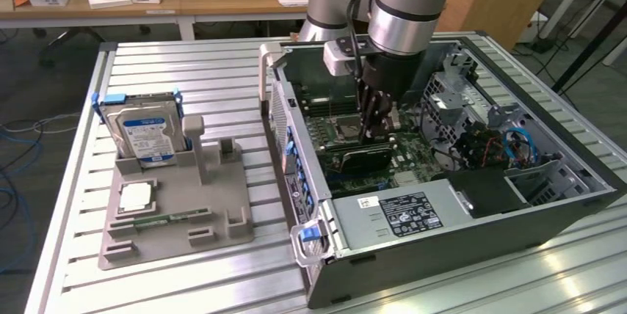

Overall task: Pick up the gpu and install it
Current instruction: 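Insert the gpu into the slot, then press down on the gpu until it lock into place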

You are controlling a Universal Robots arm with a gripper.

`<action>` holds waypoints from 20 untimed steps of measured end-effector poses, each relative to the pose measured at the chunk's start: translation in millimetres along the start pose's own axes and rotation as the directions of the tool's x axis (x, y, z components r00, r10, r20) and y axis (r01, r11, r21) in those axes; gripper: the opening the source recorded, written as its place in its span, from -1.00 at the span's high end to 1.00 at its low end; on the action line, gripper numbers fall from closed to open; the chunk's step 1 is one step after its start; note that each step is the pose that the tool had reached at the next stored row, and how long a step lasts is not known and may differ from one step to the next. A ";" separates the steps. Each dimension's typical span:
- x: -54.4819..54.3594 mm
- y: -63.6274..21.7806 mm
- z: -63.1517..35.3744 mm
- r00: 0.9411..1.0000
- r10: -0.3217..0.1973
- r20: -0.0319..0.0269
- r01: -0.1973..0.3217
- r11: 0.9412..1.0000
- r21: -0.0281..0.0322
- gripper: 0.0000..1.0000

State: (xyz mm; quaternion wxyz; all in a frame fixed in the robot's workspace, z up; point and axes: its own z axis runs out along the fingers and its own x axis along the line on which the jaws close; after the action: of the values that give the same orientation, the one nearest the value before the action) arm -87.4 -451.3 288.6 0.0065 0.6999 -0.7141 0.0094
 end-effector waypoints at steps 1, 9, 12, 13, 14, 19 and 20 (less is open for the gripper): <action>0.0 0.0 0.0 1.000 0.000 0.000 0.000 1.000 0.000 0.79; 0.0 0.0 0.0 1.000 0.000 0.000 0.000 1.000 0.000 0.79; 0.0 0.0 0.3 1.000 0.000 0.000 0.000 1.000 0.000 0.79; 0.0 0.1 1.1 1.000 0.000 0.000 0.000 1.000 0.000 0.79; 0.0 0.2 2.3 1.000 0.000 0.000 0.000 1.000 0.000 0.79; -0.2 3.6 11.2 1.000 0.000 0.000 0.000 1.000 0.001 0.79; -0.2 4.8 13.1 1.000 0.000 0.000 0.000 1.000 0.001 0.79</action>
State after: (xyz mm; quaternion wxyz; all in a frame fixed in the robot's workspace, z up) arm -92.1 -451.3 275.4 0.0062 0.6999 -0.7141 0.0097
